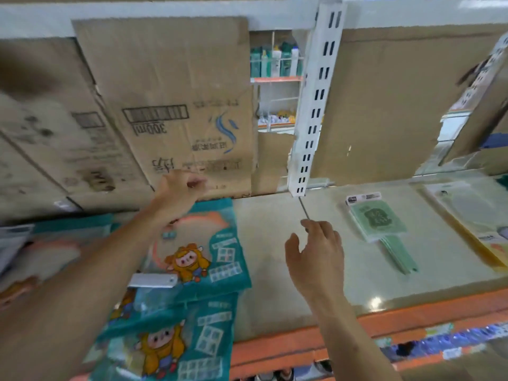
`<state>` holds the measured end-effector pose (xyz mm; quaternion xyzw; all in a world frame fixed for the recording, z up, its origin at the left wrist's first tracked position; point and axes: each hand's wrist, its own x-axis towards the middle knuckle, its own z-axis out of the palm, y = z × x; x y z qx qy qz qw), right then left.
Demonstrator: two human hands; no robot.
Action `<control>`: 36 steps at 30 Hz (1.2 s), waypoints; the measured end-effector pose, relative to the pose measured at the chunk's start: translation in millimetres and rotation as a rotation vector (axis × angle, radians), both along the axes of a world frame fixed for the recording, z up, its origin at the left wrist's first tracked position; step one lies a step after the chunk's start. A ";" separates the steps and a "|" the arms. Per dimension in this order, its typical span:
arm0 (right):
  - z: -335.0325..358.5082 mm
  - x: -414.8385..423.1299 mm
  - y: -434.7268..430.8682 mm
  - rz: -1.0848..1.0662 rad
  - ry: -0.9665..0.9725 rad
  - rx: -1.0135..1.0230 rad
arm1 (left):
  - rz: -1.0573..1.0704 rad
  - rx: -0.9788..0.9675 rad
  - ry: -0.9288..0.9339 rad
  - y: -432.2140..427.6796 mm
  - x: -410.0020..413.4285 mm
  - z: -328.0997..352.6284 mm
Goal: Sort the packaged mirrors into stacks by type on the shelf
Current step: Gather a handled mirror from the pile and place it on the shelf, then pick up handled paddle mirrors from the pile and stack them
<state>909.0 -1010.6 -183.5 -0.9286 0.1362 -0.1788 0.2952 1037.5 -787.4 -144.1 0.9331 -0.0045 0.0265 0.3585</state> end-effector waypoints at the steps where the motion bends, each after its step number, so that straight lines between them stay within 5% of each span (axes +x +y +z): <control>1: 2.2 2.1 11.5 0.031 -0.012 0.001 | 0.020 0.006 0.019 14.6 -4.8 2.5; 16: 1.9 0.9 144.6 0.506 0.086 -0.071 | 0.269 0.068 0.131 178.1 -88.1 -1.2; 26: -2.7 -18.1 176.7 0.568 0.221 -0.267 | 0.365 0.232 0.280 212.9 -134.0 -25.3; 36: -3.1 -27.5 182.6 0.501 0.246 -0.266 | 0.334 0.068 0.448 202.3 -137.8 -18.2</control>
